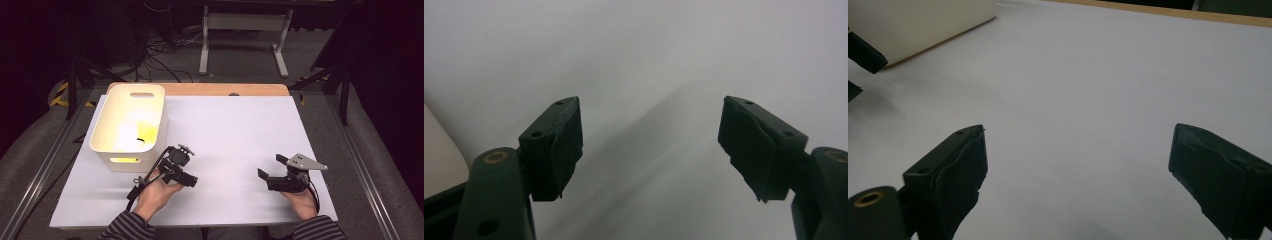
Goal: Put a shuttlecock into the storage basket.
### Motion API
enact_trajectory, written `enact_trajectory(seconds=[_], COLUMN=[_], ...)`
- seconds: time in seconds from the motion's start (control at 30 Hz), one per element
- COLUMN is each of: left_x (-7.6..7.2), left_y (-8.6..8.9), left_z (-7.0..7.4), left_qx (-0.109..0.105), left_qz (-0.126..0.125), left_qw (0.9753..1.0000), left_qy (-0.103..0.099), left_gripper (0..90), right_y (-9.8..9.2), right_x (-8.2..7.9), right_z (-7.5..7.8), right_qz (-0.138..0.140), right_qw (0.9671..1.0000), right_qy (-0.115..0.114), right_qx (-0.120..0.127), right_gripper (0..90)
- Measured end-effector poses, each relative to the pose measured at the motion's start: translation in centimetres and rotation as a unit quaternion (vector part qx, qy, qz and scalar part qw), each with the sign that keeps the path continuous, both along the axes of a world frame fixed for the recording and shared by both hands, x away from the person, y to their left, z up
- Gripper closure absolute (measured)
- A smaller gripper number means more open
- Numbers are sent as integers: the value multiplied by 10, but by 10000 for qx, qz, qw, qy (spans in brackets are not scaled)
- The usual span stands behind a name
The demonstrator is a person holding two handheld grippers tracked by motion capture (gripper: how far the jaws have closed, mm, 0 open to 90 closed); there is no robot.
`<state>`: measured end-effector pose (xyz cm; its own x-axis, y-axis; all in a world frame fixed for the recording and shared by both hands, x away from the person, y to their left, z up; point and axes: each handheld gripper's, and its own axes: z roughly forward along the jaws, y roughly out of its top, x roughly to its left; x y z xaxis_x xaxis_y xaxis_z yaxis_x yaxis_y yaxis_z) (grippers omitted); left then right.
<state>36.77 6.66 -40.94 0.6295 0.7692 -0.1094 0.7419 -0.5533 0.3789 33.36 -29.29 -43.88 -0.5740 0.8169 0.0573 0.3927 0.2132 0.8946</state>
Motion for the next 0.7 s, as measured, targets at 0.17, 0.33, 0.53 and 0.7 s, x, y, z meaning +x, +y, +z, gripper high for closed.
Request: enact_trajectory(seconds=[0.17,0.33,0.53,0.7], left_x=[-3,-6,-11,-13], left_y=[4,8,15,21], left_z=[-1,-1,-2,-3], left_qx=[-13,-20,-6,8], left_qz=[4,33,79,141], left_qw=[10000,10000,10000,9999], left_qy=[-3,-6,-26,-20], left_gripper=[267,267,268,270], right_y=[0,0,0,0], right_x=[0,0,0,0], right_z=[0,0,0,0], right_qz=[8,-2,-4,6], right_qw=[10000,10000,10000,10000], right_qy=[3,16,14,22], right_qx=[-9,-9,-13,-4], right_gripper=[92,92,92,91])
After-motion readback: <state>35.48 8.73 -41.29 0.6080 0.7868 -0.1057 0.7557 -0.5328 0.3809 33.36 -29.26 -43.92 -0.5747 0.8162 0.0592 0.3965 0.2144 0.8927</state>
